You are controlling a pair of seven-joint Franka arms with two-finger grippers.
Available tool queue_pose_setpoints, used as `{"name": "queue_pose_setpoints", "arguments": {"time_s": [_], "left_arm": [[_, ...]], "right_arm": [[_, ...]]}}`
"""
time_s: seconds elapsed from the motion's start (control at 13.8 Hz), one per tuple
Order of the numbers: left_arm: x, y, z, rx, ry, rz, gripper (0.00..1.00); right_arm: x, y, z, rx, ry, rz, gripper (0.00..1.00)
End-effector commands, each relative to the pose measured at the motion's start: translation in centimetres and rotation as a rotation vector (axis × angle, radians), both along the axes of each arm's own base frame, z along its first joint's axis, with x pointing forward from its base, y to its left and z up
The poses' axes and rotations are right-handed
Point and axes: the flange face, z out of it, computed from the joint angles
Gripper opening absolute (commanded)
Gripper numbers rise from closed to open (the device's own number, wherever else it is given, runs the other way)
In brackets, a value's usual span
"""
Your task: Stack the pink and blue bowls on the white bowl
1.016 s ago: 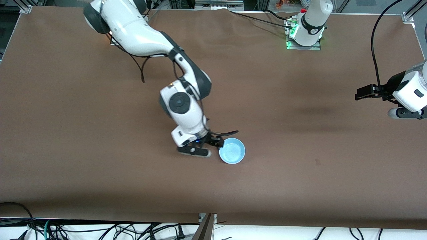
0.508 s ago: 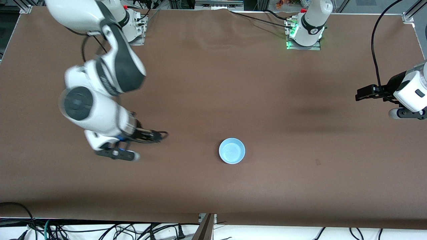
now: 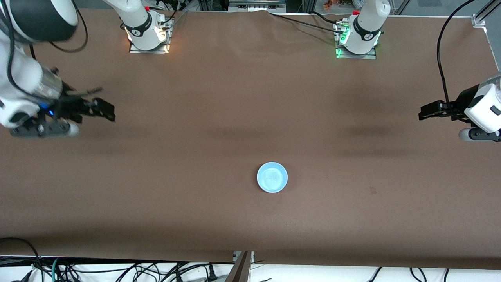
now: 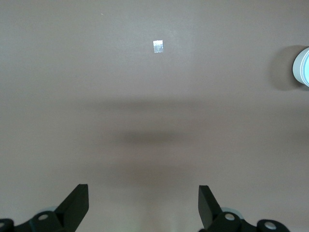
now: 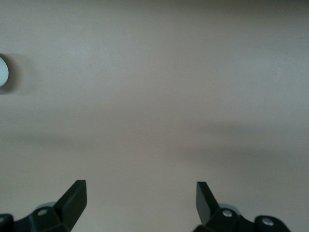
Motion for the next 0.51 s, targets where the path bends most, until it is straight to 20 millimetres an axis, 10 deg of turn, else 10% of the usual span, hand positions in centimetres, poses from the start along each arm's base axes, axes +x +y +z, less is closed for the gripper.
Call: {"name": "queue_pose_setpoints", "arguments": {"time_s": [0.0,0.44], "left_arm": [[0.4,-0.1,0.4,0.006,-0.003,-0.015,1.0],[0.4,0.3,0.4,0.008,-0.003,-0.013,1.0]], "right_arm": [[-4.9,-1.6,-1.5,0.013,-0.03,0.037,1.0],[-3.1,-2.3,0.0,0.004,-0.072,0.108,1.0]]}}
